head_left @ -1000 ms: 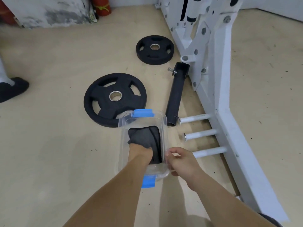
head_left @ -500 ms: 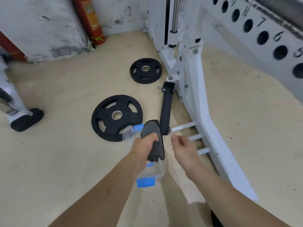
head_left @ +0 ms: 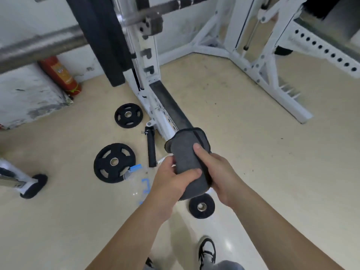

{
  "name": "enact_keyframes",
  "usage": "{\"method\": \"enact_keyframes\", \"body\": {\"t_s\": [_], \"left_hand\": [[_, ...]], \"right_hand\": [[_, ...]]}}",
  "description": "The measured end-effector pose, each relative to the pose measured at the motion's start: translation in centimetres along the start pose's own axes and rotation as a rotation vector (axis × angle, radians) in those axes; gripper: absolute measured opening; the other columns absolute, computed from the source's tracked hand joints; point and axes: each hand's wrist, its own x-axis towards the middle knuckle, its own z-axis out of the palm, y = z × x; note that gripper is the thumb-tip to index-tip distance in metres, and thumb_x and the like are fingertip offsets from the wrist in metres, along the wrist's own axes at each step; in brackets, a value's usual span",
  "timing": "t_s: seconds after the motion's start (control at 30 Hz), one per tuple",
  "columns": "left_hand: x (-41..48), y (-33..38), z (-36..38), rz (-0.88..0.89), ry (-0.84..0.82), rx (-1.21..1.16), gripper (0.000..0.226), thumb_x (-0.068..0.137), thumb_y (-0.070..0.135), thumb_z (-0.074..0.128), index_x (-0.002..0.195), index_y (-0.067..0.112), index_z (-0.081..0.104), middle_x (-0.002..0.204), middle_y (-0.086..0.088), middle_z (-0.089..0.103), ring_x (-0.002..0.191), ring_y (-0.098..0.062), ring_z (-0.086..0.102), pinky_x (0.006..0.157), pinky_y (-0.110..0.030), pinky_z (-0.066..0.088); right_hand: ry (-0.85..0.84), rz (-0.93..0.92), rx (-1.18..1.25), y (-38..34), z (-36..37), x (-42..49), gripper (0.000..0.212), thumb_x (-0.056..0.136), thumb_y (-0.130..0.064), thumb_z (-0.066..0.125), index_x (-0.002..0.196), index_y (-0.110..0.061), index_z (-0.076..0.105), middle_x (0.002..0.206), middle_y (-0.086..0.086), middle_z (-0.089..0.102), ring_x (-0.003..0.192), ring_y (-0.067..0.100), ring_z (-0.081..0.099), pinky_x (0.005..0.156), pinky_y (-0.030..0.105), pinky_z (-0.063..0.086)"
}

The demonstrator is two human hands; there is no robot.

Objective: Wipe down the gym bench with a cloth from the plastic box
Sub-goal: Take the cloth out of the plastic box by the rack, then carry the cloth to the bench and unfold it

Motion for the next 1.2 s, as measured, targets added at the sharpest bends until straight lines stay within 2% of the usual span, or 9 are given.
{"method": "enact_keyframes", "body": {"t_s": [0.2, 0.3, 0.4, 0.5, 0.6, 0.77, 0.93, 1.1, 1.2], "left_hand": [[-8.7, 5.6, 10.5, 0.012, -0.131, 0.125, 0.049, 0.07, 0.021, 0.092, 0.11, 0.027, 0.064, 0.102, 0.006, 0.078, 0.093, -0.015, 0.076, 0.081, -0.043, 0.062], [-10.6, 5.7, 15.2, 0.022, -0.199, 0.155, 0.047, 0.076, 0.029, 0.087, 0.114, 0.028, 0.061, 0.108, 0.004, 0.076, 0.094, -0.014, 0.075, 0.085, -0.044, 0.06], [-12.4, 4.8, 20.4, 0.045, -0.295, 0.257, 0.037, 0.083, 0.027, 0.081, 0.114, 0.027, 0.06, 0.111, 0.0, 0.073, 0.091, -0.014, 0.075, 0.077, -0.034, 0.056], [-14.8, 3.3, 26.9, 0.101, -0.443, 0.453, 0.032, 0.084, 0.028, 0.078, 0.111, 0.031, 0.061, 0.116, 0.011, 0.066, 0.099, -0.013, 0.07, 0.073, -0.026, 0.05], [-18.5, 1.5, 34.8, 0.217, -0.633, 0.604, 0.026, 0.085, 0.032, 0.075, 0.107, 0.034, 0.062, 0.117, 0.017, 0.063, 0.109, 0.0, 0.061, 0.071, -0.019, 0.048], [-26.5, -3.1, 49.0, 0.289, -0.936, 0.688, 0.019, 0.092, 0.019, 0.068, 0.108, 0.027, 0.064, 0.115, 0.004, 0.062, 0.087, -0.001, 0.067, 0.052, -0.011, 0.051], [-33.0, -7.6, 59.2, 0.35, -1.126, 0.735, 0.024, 0.093, 0.011, 0.065, 0.111, 0.027, 0.064, 0.115, 0.0, 0.058, 0.081, -0.001, 0.066, 0.052, -0.012, 0.051], [-34.0, -10.0, 68.0, 0.249, -1.241, 0.777, 0.025, 0.089, 0.022, 0.073, 0.11, 0.033, 0.065, 0.114, 0.001, 0.064, 0.081, -0.012, 0.07, 0.054, -0.022, 0.056], [-32.3, -10.7, 74.3, 0.21, -1.273, 0.816, 0.037, 0.082, 0.029, 0.08, 0.113, 0.037, 0.062, 0.113, 0.006, 0.066, 0.085, -0.018, 0.073, 0.056, -0.028, 0.059]], "right_hand": [[0.125, -0.039, 0.14, -5.3, -10.5, -14.3, 0.04, 0.091, -0.047, 0.074, 0.115, -0.015, 0.075, 0.103, 0.005, 0.083, 0.096, 0.025, 0.08, 0.085, 0.045, 0.065], [0.238, -0.062, 0.273, -4.9, -15.6, -19.2, 0.043, 0.097, -0.052, 0.064, 0.12, -0.017, 0.073, 0.11, 0.006, 0.081, 0.101, 0.027, 0.078, 0.085, 0.044, 0.063], [0.359, -0.104, 0.45, -3.0, -20.3, -24.1, 0.046, 0.1, -0.056, 0.056, 0.126, -0.021, 0.07, 0.115, 0.005, 0.08, 0.106, 0.024, 0.077, 0.087, 0.041, 0.06], [0.475, -0.126, 0.605, -0.7, -25.5, -28.9, 0.047, 0.099, -0.057, 0.056, 0.127, -0.021, 0.069, 0.117, 0.007, 0.079, 0.109, 0.026, 0.076, 0.089, 0.041, 0.059], [0.613, -0.17, 0.681, 1.5, -31.8, -33.6, 0.046, 0.098, -0.054, 0.06, 0.128, -0.02, 0.07, 0.118, 0.009, 0.079, 0.109, 0.029, 0.076, 0.083, 0.04, 0.061], [0.797, -0.207, 0.82, 5.8, -42.8, -41.6, 0.045, 0.096, -0.053, 0.064, 0.124, -0.02, 0.073, 0.117, 0.013, 0.078, 0.107, 0.032, 0.076, 0.094, 0.054, 0.058], [0.928, -0.227, 0.991, 10.4, -51.8, -47.7, 0.057, 0.089, -0.063, 0.067, 0.118, -0.015, 0.075, 0.121, 0.023, 0.074, 0.089, 0.033, 0.072, 0.069, 0.04, 0.055], [1.015, -0.271, 1.028, 12.0, -59.8, -49.0, 0.05, 0.097, -0.057, 0.06, 0.12, -0.014, 0.072, 0.109, 0.013, 0.08, 0.096, 0.028, 0.078, 0.081, 0.042, 0.06], [1.051, -0.3, 1.02, 11.4, -65.6, -47.9, 0.044, 0.101, -0.051, 0.057, 0.124, -0.015, 0.068, 0.112, 0.013, 0.08, 0.106, 0.03, 0.077, 0.1, 0.053, 0.057]]}}
